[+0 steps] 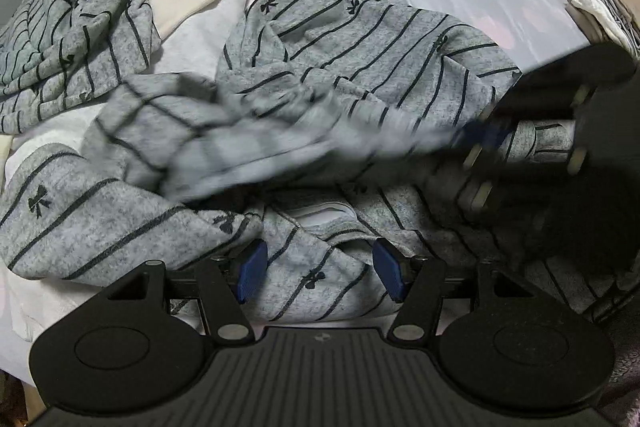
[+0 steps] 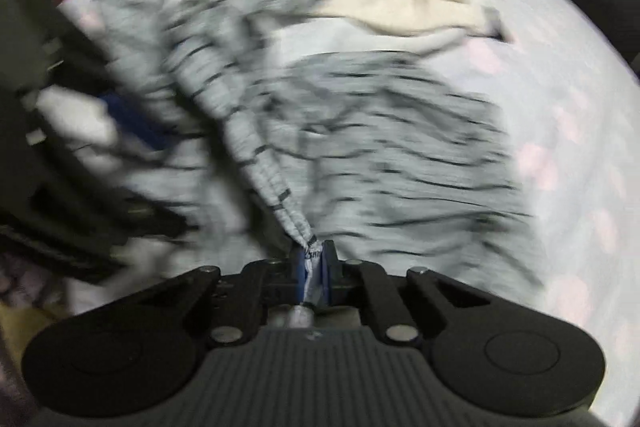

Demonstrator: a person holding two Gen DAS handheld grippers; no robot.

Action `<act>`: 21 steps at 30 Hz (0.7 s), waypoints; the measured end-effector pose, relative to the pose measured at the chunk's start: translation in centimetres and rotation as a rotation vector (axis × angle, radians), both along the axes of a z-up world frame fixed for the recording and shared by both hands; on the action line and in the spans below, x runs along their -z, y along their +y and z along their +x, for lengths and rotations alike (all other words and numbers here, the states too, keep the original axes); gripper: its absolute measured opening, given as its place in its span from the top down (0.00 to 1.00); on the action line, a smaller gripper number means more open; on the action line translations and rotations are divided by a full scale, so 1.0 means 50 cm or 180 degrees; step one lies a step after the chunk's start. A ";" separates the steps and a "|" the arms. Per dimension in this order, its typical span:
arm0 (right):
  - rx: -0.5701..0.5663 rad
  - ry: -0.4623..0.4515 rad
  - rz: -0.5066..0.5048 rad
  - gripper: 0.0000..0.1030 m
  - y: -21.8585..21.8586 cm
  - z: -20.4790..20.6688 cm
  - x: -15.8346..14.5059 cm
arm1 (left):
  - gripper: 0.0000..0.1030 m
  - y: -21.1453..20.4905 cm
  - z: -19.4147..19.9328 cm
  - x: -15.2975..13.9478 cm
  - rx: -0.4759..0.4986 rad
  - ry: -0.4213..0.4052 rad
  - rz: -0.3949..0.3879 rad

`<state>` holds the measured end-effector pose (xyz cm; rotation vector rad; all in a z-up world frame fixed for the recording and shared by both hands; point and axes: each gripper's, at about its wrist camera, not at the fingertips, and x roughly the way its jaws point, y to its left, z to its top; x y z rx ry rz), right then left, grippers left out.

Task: Fold clothes
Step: 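Lay the shirt down on the sheet and open both grippers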

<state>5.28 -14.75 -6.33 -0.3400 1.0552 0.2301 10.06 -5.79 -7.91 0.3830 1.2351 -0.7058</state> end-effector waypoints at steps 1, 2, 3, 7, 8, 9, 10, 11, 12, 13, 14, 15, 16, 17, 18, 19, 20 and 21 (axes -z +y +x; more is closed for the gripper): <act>0.0108 -0.0033 -0.0090 0.92 -0.021 0.000 -0.007 | 0.45 -0.002 -0.002 -0.001 0.0008 -0.0012 0.0009; 0.0218 -0.0056 -0.0173 0.92 -0.044 -0.001 -0.013 | 0.45 -0.005 -0.004 -0.003 0.0013 -0.0028 0.0019; 0.0340 -0.0042 -0.0231 0.93 -0.072 -0.004 -0.018 | 0.45 -0.007 -0.006 -0.005 0.0017 -0.0046 0.0031; 0.0830 0.0078 -0.0322 0.93 -0.189 -0.029 -0.035 | 0.45 -0.022 -0.017 -0.016 0.0089 -0.0095 0.0027; 0.0937 0.0099 -0.0342 0.93 -0.215 -0.042 -0.039 | 0.45 -0.027 -0.020 -0.017 0.0113 -0.0104 0.0021; 0.1021 0.0089 -0.0435 0.93 -0.240 -0.056 -0.044 | 0.45 -0.032 -0.022 -0.019 0.0139 -0.0111 0.0017; 0.1103 0.0079 -0.0528 0.93 -0.265 -0.070 -0.048 | 0.45 -0.038 -0.026 -0.020 0.0169 -0.0116 0.0016; 0.1188 0.0070 -0.0618 0.93 -0.290 -0.084 -0.052 | 0.45 -0.044 -0.029 -0.022 0.0200 -0.0122 0.0014; 0.1282 0.0066 -0.0694 0.93 -0.318 -0.100 -0.059 | 0.45 -0.051 -0.032 -0.024 0.0233 -0.0126 0.0011; 0.1394 0.0062 -0.0739 0.93 -0.347 -0.115 -0.066 | 0.45 -0.058 -0.035 -0.025 0.0270 -0.0128 0.0008; 0.1513 0.0057 -0.0790 0.93 -0.378 -0.130 -0.073 | 0.45 -0.065 -0.039 -0.026 0.0302 -0.0128 0.0010; 0.1659 0.0049 -0.0869 0.93 -0.414 -0.148 -0.079 | 0.45 -0.073 -0.042 -0.027 0.0333 -0.0127 0.0012; 0.1800 0.0049 -0.0964 0.93 -0.448 -0.165 -0.081 | 0.45 -0.080 -0.045 -0.029 0.0364 -0.0127 0.0013; 0.1940 0.0056 -0.1059 0.93 -0.483 -0.182 -0.079 | 0.45 -0.088 -0.048 -0.030 0.0397 -0.0124 0.0017; 0.2103 0.0083 -0.1138 0.93 -0.521 -0.201 -0.077 | 0.45 -0.096 -0.050 -0.031 0.0430 -0.0120 0.0023; 0.2281 0.0133 -0.1143 0.93 -0.561 -0.222 -0.073 | 0.45 -0.104 -0.051 -0.031 0.0459 -0.0120 0.0028; 0.2448 0.0193 -0.1066 0.93 -0.596 -0.241 -0.067 | 0.45 -0.112 -0.053 -0.032 0.0491 -0.0121 0.0035; 0.2613 0.0255 -0.0986 0.93 -0.630 -0.259 -0.060 | 0.45 -0.122 -0.056 -0.033 0.0527 -0.0126 0.0045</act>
